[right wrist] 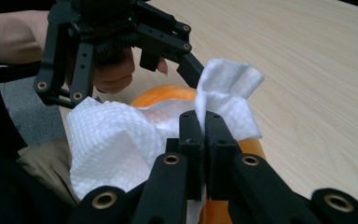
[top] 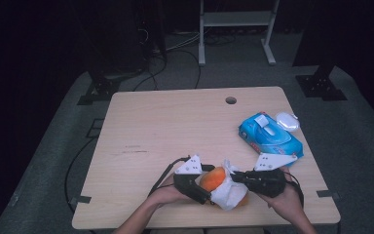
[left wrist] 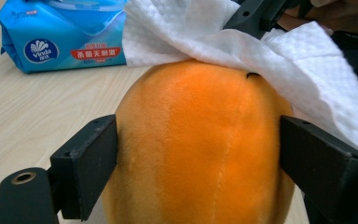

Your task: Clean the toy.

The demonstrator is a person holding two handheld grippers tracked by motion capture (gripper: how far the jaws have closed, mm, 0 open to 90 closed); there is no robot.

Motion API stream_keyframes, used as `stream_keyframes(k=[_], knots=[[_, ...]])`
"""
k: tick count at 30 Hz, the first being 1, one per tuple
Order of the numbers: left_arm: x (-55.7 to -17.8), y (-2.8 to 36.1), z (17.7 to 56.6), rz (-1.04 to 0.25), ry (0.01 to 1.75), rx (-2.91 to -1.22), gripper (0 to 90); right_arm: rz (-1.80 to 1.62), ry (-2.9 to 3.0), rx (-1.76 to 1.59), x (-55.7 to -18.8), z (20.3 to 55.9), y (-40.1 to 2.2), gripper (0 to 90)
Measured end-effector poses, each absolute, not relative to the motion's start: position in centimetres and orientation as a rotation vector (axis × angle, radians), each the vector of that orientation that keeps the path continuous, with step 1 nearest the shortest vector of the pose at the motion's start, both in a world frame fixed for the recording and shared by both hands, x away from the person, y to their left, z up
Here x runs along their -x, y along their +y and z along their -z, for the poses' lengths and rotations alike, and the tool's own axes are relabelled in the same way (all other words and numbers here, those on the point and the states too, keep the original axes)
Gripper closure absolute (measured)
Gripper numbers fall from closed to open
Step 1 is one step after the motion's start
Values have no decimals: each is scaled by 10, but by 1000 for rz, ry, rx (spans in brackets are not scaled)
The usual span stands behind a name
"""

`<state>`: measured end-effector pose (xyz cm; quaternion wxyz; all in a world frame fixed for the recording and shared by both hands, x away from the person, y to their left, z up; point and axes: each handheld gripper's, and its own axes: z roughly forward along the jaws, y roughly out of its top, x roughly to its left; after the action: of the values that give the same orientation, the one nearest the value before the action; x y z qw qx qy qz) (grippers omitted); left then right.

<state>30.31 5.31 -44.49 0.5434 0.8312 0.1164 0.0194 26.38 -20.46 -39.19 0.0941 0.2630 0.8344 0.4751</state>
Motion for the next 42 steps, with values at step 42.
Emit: stream_keyframes(k=[42], knots=[[-308,68,438,-39,302,-2012,54,-1466,2474,-837,-267,402,-211,863]])
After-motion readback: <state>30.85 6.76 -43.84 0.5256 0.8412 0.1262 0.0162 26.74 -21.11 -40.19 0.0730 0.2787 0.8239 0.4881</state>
